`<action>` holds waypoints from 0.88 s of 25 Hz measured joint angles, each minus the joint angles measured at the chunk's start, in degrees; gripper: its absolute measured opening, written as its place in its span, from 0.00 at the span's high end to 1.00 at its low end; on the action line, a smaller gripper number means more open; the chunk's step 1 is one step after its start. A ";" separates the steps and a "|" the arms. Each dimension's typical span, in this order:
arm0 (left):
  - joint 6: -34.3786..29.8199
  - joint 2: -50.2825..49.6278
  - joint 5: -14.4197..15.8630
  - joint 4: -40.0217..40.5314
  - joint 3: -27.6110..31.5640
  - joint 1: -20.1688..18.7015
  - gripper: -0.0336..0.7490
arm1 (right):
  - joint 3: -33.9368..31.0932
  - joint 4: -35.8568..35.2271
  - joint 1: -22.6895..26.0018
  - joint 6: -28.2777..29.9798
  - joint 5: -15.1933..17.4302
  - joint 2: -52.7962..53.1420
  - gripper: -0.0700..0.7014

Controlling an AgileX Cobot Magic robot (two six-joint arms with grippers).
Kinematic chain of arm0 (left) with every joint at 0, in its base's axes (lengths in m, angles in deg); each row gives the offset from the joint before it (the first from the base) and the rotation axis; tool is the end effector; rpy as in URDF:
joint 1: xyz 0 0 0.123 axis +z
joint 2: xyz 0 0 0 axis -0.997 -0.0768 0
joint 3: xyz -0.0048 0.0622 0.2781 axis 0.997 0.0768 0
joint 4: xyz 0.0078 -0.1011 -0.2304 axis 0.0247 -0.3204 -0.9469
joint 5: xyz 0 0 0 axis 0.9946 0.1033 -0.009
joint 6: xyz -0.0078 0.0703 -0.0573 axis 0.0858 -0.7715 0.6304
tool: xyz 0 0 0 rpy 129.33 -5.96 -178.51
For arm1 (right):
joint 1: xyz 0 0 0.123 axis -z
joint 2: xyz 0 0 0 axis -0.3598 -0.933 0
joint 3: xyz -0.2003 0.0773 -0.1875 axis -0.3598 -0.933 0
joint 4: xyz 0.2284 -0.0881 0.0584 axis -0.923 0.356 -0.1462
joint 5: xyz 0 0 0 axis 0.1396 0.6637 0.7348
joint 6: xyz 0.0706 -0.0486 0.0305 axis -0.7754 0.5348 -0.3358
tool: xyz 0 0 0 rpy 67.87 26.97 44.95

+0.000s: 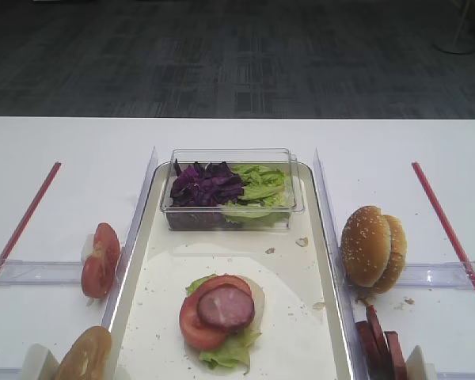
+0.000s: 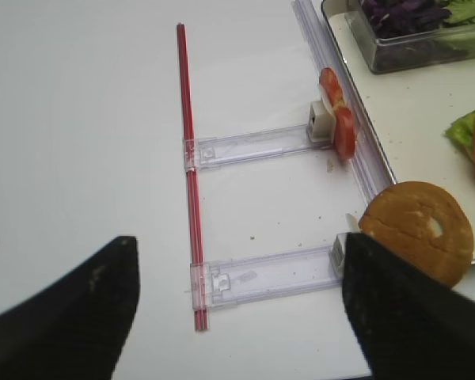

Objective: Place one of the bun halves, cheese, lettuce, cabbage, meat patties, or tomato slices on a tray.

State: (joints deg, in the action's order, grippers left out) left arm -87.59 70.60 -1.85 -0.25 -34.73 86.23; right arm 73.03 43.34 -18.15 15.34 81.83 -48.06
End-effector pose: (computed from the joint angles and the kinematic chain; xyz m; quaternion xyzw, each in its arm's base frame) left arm -0.0120 -0.0028 0.2646 0.0322 0.8812 0.0055 0.4717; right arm -0.0077 0.0071 0.2666 -0.0214 0.8703 0.0046 0.4919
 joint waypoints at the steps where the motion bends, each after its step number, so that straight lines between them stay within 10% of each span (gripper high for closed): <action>1: 0.00 0.00 0.00 0.00 0.00 0.00 0.33 | 0.00 0.00 0.00 0.00 0.00 0.00 0.37; 22: 0.00 0.00 0.00 0.00 0.00 0.00 0.33 | 0.00 0.00 0.00 0.00 0.03 0.00 0.40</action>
State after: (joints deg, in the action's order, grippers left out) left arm -87.59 70.60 -1.85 -0.25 -34.73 86.23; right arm 73.03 43.34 -18.15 15.34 81.86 -48.06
